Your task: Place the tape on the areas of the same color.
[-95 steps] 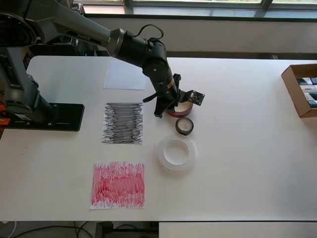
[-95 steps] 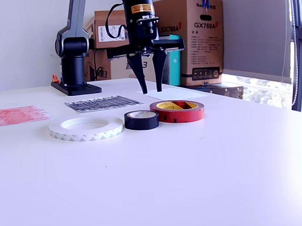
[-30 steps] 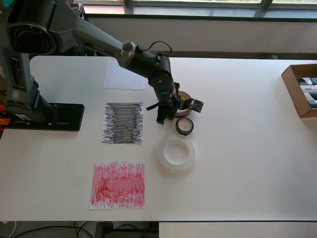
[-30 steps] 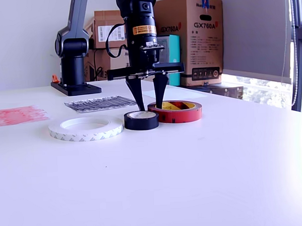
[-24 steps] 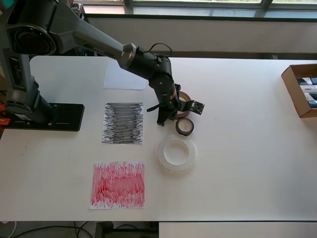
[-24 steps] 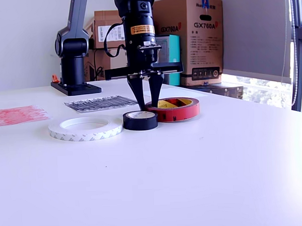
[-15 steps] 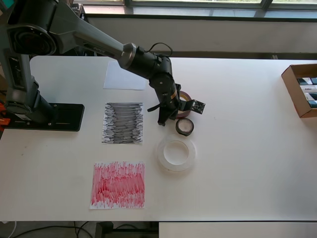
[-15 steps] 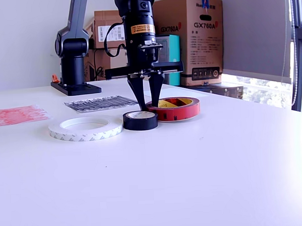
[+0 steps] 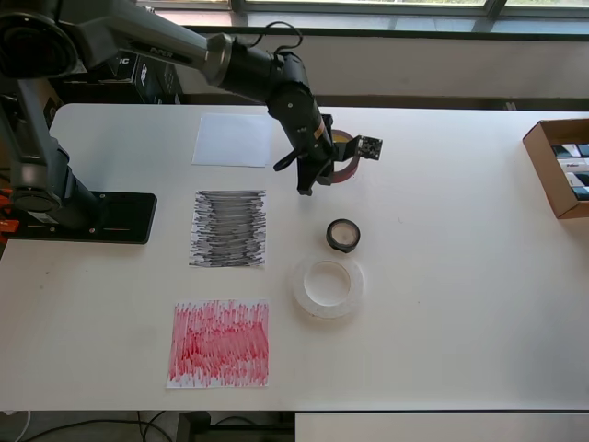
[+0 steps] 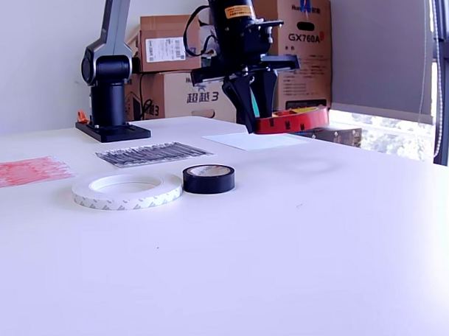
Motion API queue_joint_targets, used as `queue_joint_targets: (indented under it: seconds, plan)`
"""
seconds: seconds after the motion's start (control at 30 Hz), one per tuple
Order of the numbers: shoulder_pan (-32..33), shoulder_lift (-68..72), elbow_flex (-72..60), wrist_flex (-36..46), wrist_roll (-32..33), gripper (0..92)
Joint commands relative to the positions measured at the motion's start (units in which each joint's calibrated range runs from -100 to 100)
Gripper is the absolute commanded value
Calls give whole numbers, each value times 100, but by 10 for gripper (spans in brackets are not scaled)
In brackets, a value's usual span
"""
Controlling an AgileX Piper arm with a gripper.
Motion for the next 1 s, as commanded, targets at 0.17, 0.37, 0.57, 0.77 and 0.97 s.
queue_joint_targets:
  seconds: [0.17, 0.37, 0.57, 0.77, 0.97]
  plan:
    - [-639, -536, -11, 482, -65, 0]
    - [-1507, -789, 34, 694, -597, 0]
    - [-2509, -920, 61, 694, -1432, 0]
    - [-3519, -920, 407, 634, -2447, 0]
    - [-4348, -920, 1025, 617, -3561, 0]
